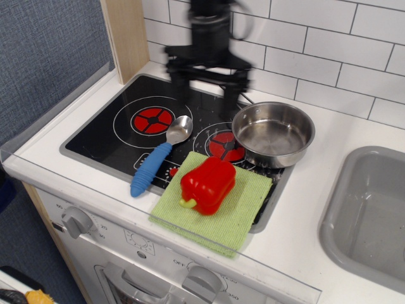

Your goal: Move the blue spoon to the upper left of cooktop

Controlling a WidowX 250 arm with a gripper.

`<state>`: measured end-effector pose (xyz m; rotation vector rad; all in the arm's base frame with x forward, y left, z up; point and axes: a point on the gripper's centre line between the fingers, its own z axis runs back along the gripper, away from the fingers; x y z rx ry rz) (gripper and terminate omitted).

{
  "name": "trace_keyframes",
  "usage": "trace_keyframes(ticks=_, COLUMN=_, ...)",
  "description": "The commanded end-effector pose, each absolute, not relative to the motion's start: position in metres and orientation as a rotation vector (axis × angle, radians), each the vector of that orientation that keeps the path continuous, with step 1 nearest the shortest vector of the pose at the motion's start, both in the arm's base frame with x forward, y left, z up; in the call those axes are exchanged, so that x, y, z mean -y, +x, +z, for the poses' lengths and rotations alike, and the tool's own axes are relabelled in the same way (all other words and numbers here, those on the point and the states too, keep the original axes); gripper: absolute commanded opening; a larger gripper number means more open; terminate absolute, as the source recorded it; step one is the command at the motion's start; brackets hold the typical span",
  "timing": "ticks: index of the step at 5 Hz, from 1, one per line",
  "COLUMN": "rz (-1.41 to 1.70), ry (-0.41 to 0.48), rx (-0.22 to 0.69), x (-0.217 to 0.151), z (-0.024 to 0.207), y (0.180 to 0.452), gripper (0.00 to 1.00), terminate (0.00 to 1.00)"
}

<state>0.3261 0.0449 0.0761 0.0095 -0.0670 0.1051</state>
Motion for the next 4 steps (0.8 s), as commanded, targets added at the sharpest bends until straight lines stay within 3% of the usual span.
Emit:
trace_keyframes(ticks=1, rz=0.13, ry=0.019, rx=0.117, x=-0.081, z=0.073, y=0.3, gripper=1.0, terminate=0.0)
trace_keyframes(ticks=3, rz=0.139, ry=0.059, rx=0.15, x=-0.088, z=0.049, y=0.289, gripper=1.0, terminate=0.0)
trace_keyframes(ticks=4, rz=0.147, ry=0.08, rx=0.117, x=-0.087, z=0.037, y=0.293, gripper=1.0, terminate=0.0)
